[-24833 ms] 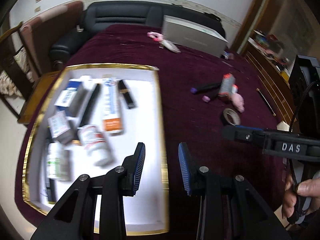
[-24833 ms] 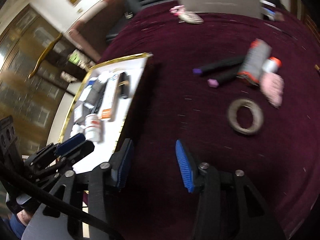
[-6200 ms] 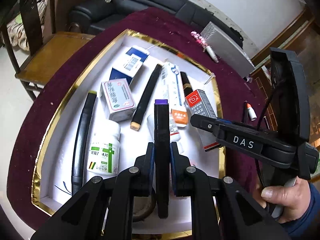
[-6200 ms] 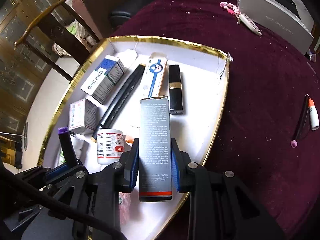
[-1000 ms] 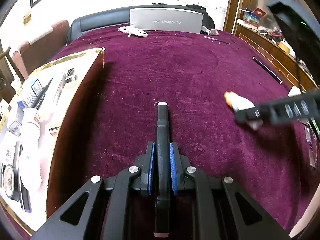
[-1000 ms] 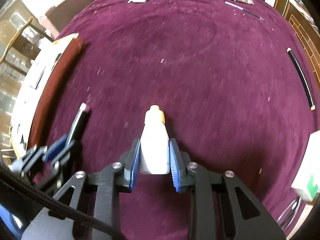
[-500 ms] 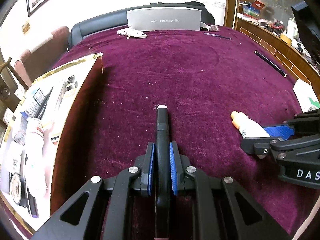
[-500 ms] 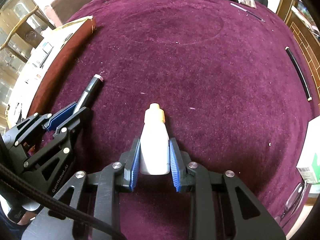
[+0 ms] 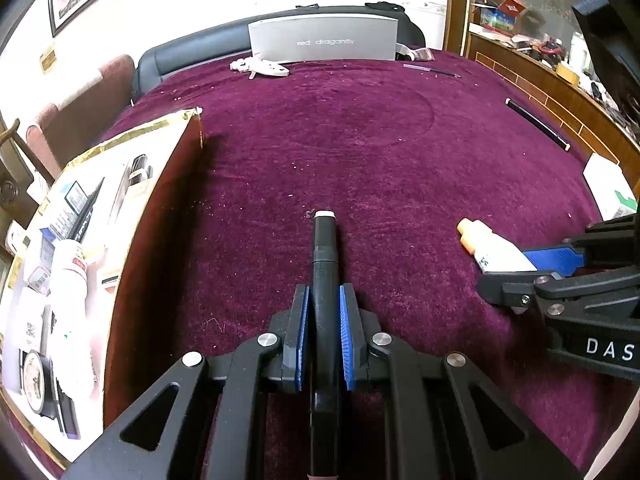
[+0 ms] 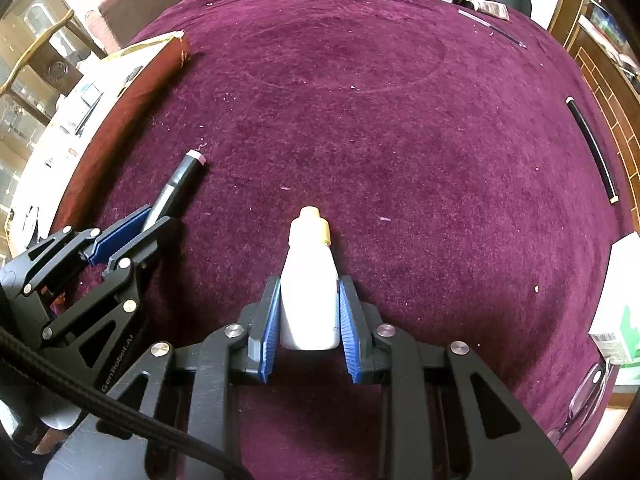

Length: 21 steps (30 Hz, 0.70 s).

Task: Organize objects
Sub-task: 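Carry the marker and small white bottle over the tray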

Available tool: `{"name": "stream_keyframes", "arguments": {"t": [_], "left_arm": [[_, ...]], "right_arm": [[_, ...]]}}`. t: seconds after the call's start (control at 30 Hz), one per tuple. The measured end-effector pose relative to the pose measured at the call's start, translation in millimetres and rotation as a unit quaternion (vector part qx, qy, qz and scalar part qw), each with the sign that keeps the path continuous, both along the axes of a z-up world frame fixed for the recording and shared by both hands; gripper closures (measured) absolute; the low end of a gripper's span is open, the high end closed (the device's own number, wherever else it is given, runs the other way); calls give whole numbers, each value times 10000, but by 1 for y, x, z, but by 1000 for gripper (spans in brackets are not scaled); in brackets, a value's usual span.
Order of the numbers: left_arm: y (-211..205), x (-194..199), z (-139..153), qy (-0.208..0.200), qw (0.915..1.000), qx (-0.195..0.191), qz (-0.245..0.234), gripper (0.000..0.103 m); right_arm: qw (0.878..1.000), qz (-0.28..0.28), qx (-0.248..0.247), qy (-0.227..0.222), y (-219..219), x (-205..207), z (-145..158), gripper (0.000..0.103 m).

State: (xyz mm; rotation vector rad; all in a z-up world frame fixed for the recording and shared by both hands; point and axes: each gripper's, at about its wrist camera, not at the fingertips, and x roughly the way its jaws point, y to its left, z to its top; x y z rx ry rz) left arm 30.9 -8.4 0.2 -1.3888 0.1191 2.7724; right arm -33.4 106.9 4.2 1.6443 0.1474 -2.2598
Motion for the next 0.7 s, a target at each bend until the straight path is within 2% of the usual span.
{"name": "stream_keyframes", "arguments": {"t": [0.7], "left_arm": [[-1, 5, 7, 89, 9999, 31, -62, 91]], "right_arm": [[9999, 19, -110, 44, -7, 9, 7, 78]]}}
